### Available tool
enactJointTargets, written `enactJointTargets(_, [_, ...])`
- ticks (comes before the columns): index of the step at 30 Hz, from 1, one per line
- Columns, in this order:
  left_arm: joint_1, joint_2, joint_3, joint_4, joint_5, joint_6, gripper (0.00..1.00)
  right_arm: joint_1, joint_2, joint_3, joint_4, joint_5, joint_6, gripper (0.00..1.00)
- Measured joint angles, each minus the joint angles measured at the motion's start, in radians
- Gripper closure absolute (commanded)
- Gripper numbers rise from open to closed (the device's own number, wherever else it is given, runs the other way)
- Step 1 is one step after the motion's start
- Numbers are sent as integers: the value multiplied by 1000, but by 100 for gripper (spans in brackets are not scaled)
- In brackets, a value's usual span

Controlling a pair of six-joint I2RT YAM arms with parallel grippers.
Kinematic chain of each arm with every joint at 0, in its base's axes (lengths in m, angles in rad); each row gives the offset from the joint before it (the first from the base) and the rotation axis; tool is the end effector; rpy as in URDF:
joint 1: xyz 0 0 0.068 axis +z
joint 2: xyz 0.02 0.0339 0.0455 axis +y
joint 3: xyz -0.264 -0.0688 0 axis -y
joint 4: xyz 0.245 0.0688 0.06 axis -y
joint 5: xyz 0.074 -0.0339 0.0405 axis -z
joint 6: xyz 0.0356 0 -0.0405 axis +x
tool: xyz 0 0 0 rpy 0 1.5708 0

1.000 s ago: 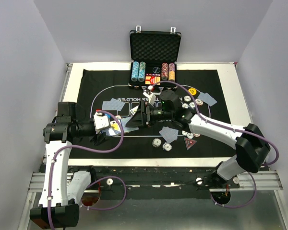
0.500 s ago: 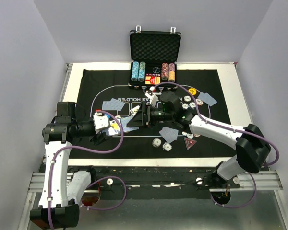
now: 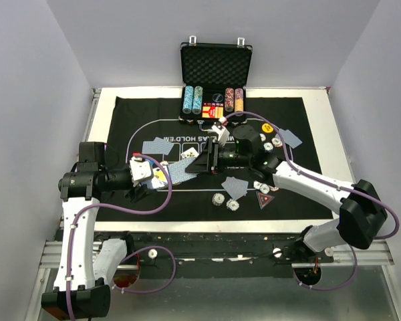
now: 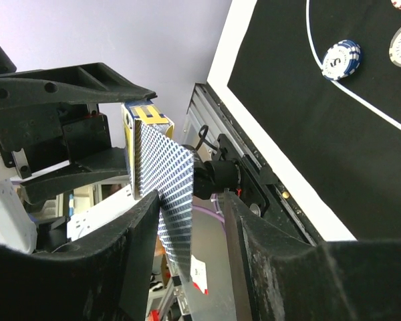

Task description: Distribute texas hold em gaming equipment

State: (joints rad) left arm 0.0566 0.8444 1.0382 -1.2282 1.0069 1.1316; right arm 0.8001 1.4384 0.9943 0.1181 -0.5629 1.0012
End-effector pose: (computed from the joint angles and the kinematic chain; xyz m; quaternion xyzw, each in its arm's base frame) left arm 0.1226 -0.0232 0.3370 0.5423 0.6601 -0.2556 0.4527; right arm 0.2168 0.2505 0.2908 -0.0828 0.7928 0.5791 0.1710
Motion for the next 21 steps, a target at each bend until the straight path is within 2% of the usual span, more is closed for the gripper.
enactJointTargets(13, [0, 0, 0, 0, 0, 0, 55, -19, -35, -16, -16, 0, 11, 68])
enactJointTargets(21, [0, 0, 0, 1, 0, 0, 55, -32, -60, -16, -46, 0, 9, 70])
